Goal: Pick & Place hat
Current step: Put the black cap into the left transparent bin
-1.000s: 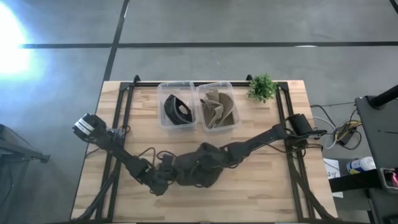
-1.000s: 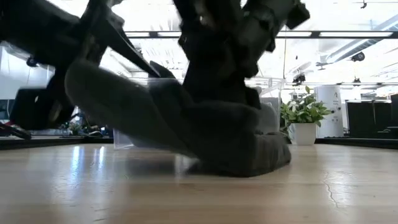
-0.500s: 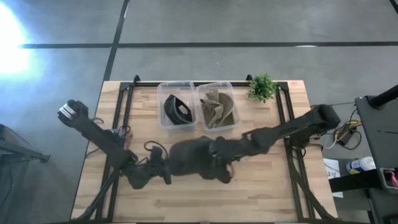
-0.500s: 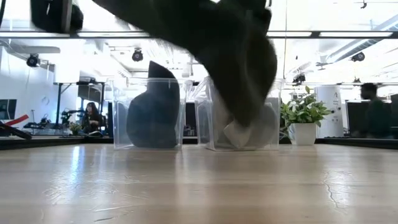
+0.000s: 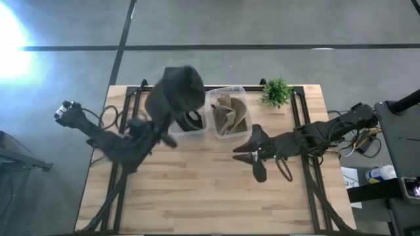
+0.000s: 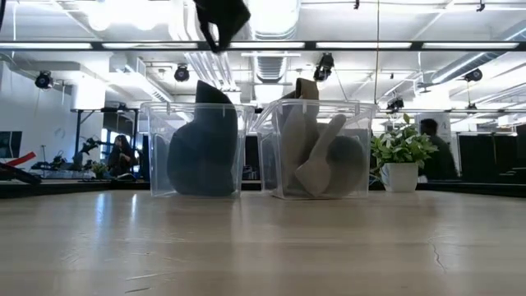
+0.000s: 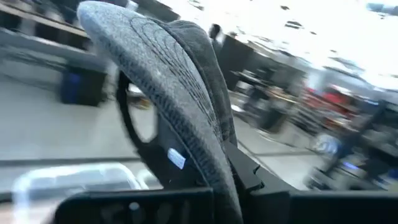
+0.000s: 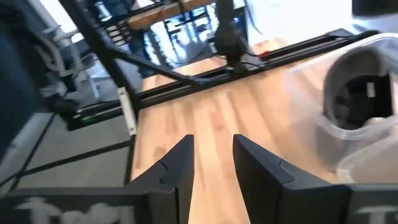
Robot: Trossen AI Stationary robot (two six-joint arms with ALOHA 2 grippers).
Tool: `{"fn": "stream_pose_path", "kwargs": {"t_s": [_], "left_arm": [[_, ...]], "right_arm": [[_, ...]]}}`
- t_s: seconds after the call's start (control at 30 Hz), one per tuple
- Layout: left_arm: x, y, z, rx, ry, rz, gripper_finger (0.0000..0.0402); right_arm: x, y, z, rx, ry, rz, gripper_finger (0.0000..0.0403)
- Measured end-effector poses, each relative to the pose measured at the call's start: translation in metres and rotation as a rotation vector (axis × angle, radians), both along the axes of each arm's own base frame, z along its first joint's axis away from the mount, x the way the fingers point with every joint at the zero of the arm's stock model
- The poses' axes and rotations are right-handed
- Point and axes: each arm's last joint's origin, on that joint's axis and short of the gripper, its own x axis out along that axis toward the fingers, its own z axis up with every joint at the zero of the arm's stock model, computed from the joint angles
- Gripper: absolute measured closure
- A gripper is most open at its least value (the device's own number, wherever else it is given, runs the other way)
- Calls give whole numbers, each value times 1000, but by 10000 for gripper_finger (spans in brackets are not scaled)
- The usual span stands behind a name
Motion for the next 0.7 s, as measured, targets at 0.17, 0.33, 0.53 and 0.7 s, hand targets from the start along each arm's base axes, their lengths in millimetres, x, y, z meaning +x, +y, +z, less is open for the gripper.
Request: {"fn": "stream_pose_path", "kwargs": {"t_s": [0.17,0.33,0.53,0.7], "left_arm": [[19,32,8,26,38,120,397],[39,48,-5,53,92,154,397],[72,64,-51,-33,183,-371,389],[78,84,-70,-181,140,-571,391]], "right_arm": [[2,-1,-5,-19,24,-58,296],[10,2,-19,4,99,-83,300],[14,6,-31,20,169,-102,305],[13,6,-32,16,181,-103,302]]}}
